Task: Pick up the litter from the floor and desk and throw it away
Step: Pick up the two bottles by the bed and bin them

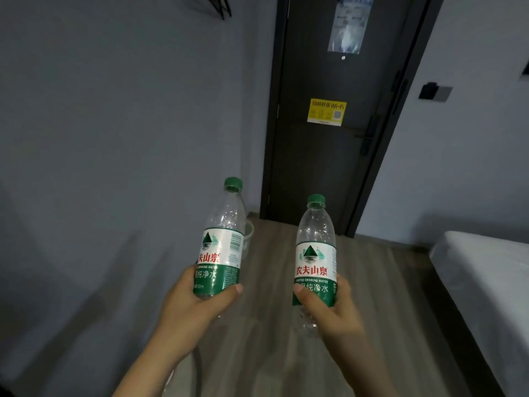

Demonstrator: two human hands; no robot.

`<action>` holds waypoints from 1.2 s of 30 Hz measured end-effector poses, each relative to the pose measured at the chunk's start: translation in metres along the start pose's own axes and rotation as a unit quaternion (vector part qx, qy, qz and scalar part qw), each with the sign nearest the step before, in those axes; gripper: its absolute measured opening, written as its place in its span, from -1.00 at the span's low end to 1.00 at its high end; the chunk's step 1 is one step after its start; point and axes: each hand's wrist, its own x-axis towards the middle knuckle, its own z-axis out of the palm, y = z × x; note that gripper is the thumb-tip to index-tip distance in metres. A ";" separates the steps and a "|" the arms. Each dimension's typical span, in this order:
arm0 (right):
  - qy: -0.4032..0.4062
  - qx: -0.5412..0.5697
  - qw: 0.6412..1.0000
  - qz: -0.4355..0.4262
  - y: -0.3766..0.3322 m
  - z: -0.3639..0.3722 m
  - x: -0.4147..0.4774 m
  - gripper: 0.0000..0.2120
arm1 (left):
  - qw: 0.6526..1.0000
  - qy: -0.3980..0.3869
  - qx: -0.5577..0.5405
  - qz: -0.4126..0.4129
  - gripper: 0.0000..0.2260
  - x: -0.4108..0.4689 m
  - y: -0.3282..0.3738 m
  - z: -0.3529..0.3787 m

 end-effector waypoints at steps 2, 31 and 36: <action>-0.008 0.008 1.000 -0.009 0.003 0.004 0.042 -0.62 | 1.000 0.010 -0.009 -0.003 -0.47 0.037 0.001 0.014; -0.090 -0.131 0.983 0.090 0.050 0.162 0.538 -0.60 | 0.985 0.095 0.043 -0.140 -0.46 0.530 -0.073 0.052; -0.110 -0.147 0.974 0.133 0.069 0.196 0.589 -0.62 | 0.975 0.081 0.069 -0.196 -0.44 0.584 -0.098 0.044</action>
